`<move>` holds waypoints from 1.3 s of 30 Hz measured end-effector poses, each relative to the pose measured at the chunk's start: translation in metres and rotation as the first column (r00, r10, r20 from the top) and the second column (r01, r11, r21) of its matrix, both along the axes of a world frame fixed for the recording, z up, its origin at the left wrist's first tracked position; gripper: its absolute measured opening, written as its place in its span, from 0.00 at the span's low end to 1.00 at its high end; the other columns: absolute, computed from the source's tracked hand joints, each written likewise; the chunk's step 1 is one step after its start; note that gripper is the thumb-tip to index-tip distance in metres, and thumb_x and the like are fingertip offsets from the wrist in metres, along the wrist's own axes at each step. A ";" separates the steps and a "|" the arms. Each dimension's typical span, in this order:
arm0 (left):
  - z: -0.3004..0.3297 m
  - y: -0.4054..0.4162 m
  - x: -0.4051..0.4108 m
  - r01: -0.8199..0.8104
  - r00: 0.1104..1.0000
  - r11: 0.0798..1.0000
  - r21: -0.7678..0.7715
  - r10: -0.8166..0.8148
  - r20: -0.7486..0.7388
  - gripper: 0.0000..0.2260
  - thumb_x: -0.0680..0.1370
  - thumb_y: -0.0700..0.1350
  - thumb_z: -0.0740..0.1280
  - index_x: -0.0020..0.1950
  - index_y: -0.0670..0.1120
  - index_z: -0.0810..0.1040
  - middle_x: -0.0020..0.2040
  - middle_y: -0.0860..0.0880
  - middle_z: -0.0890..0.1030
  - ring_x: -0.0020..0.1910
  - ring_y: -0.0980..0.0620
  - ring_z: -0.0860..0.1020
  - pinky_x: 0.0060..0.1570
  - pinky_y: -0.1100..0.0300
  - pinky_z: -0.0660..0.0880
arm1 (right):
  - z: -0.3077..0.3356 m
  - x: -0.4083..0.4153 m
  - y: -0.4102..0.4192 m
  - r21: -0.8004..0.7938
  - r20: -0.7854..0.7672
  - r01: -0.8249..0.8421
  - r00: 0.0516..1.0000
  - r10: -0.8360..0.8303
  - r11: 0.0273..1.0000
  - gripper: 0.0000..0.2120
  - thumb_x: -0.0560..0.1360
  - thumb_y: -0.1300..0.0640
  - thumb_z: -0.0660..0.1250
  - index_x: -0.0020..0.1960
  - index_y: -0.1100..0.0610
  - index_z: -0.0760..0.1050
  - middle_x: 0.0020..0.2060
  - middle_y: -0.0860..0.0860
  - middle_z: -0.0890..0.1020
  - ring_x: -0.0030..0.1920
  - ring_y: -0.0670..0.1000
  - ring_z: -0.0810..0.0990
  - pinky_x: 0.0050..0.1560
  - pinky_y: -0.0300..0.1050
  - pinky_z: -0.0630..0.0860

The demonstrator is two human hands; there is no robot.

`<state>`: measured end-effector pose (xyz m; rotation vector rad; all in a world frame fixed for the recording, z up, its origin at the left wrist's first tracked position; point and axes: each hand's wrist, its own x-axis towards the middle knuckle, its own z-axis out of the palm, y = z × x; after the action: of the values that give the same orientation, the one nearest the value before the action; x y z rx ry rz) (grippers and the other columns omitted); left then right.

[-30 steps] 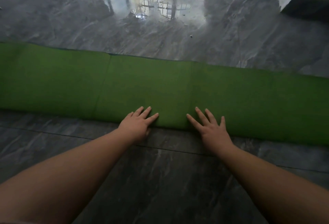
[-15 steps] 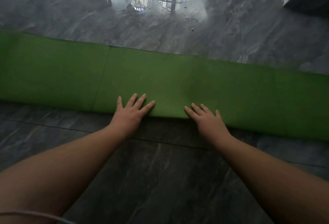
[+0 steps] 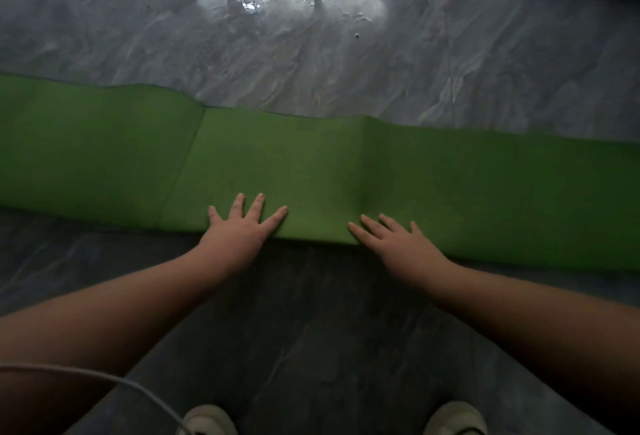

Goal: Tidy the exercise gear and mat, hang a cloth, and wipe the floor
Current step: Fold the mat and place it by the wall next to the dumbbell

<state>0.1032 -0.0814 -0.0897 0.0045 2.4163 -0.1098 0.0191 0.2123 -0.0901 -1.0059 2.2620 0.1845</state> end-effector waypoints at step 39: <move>-0.071 0.299 -0.095 0.195 0.979 0.950 0.243 -0.174 -0.104 0.35 0.77 0.70 0.50 0.73 0.65 0.28 0.80 0.51 0.33 0.78 0.44 0.33 0.69 0.27 0.43 | -0.056 -0.048 0.304 -0.304 -0.090 0.946 0.086 -0.992 0.110 0.37 0.77 0.53 0.68 0.80 0.54 0.54 0.81 0.54 0.49 0.79 0.57 0.50 0.78 0.50 0.50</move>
<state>0.0082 0.2172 -0.1611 0.3495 2.4917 0.1151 -0.0287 0.5158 -0.1458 0.7903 2.7128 -0.5290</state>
